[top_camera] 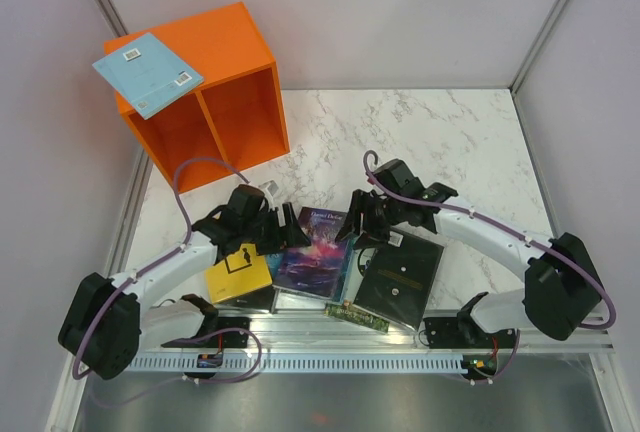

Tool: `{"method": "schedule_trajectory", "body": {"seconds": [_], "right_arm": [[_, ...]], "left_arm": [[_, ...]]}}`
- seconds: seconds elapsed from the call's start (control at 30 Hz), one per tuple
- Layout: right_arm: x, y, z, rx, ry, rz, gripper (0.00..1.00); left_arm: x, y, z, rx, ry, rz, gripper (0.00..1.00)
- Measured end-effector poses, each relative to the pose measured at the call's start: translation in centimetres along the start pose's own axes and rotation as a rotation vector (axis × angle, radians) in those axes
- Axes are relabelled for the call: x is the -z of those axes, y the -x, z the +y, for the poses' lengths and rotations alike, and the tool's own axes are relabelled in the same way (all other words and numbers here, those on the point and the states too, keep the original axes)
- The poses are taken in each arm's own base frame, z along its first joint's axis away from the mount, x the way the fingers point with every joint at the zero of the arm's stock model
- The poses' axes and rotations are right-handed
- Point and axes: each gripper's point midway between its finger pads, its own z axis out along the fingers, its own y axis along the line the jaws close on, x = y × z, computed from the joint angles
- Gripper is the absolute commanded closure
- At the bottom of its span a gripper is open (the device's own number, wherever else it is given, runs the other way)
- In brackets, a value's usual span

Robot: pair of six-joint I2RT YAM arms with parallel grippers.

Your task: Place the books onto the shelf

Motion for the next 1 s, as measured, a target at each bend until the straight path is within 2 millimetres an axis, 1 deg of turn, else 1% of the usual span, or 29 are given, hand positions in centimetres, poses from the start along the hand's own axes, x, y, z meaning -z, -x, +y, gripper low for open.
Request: {"method": "schedule_trajectory", "body": {"seconds": [0.1, 0.2, 0.37, 0.53, 0.63, 0.73, 0.8, 0.93, 1.0], "right_arm": [[0.4, -0.2, -0.1, 0.003, 0.005, -0.009, 0.38], [0.8, -0.5, -0.2, 0.007, 0.008, -0.018, 0.37], [0.8, -0.7, -0.9, 0.000, -0.012, -0.020, 0.36], [0.8, -0.8, -1.3, 0.001, -0.031, -0.018, 0.35], [0.8, -0.9, -1.5, 0.005, -0.039, -0.018, 0.35], [0.8, -0.9, -1.8, 0.013, -0.051, -0.018, 0.35], [0.8, -1.0, -2.0, 0.016, -0.060, -0.015, 0.35], [1.0, -1.0, -2.4, 0.025, -0.078, -0.016, 0.35], [1.0, -1.0, -2.5, 0.031, -0.088, -0.016, 0.35]], "left_arm": [[0.0, 0.6, 0.7, -0.027, 0.040, -0.028, 0.14], [0.1, 1.0, 1.8, -0.047, 0.105, -0.040, 0.14], [-0.7, 0.7, 3.4, -0.060, 0.174, -0.008, 0.15], [-1.2, 1.2, 2.9, -0.066, 0.158, -0.010, 0.14], [-1.8, 1.3, 2.0, -0.071, 0.096, -0.007, 0.15], [-2.6, 1.0, 1.1, -0.062, 0.010, -0.005, 0.14], [-3.2, 0.2, 0.9, -0.030, -0.039, 0.014, 0.14], [-3.9, 0.1, 0.3, 0.003, -0.107, 0.015, 0.14], [-4.5, 0.2, 0.0, 0.014, -0.143, 0.021, 0.17]]}}
